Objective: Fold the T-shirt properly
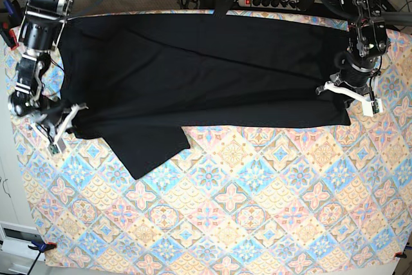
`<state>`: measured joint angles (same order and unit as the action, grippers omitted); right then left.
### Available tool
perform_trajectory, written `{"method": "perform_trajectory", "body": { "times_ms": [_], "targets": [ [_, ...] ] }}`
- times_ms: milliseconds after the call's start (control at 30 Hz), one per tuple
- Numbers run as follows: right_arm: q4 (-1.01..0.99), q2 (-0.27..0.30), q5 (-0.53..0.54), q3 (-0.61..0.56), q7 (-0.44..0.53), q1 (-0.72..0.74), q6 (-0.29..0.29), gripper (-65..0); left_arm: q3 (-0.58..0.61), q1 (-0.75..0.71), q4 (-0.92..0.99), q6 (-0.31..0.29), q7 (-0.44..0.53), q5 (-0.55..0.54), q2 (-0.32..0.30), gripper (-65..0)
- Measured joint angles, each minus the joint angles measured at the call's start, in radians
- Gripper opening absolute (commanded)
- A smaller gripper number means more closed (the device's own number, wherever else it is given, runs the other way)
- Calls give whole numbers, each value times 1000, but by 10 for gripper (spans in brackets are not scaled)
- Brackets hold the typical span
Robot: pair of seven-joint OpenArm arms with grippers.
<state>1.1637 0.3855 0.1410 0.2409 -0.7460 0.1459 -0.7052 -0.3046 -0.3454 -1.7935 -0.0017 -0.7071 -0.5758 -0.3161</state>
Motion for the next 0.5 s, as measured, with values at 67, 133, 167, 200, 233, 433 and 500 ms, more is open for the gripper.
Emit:
{"method": "perform_trajectory", "body": {
  "times_ms": [67, 133, 167, 200, 233, 433, 500],
  "targets": [
    [55, -2, 1, 23, -4, -51, 0, -626, -15, -17, -2, -3, -4, -5, -2, -650],
    [105, -2, 8, 43, -1, -95, 0, -626, -36, -30, -3, -2, -8, -6, -8, -650],
    [130, -3, 14, 51, 2, -118, -2, -626, -43, -35, -3, -3, -8, -6, -11, -650],
    [152, -3, 20, 61, 1, -141, -9, -626, -50, -37, -3, -3, -8, -6, -14, -650],
    [170, -4, 18, 71, -4, -160, -8, -626, -59, -45, -3, -4, -7, -7, -14, -650],
    [306, 1, -5, 198, -100, -250, 7, -626, -84, -95, -3, 8, -1, 2, -14, -650],
    [340, 0, -3, 228, -132, -279, 10, -626, -84, -105, -2, 5, 0, 3, -14, -650]
  ]
}}
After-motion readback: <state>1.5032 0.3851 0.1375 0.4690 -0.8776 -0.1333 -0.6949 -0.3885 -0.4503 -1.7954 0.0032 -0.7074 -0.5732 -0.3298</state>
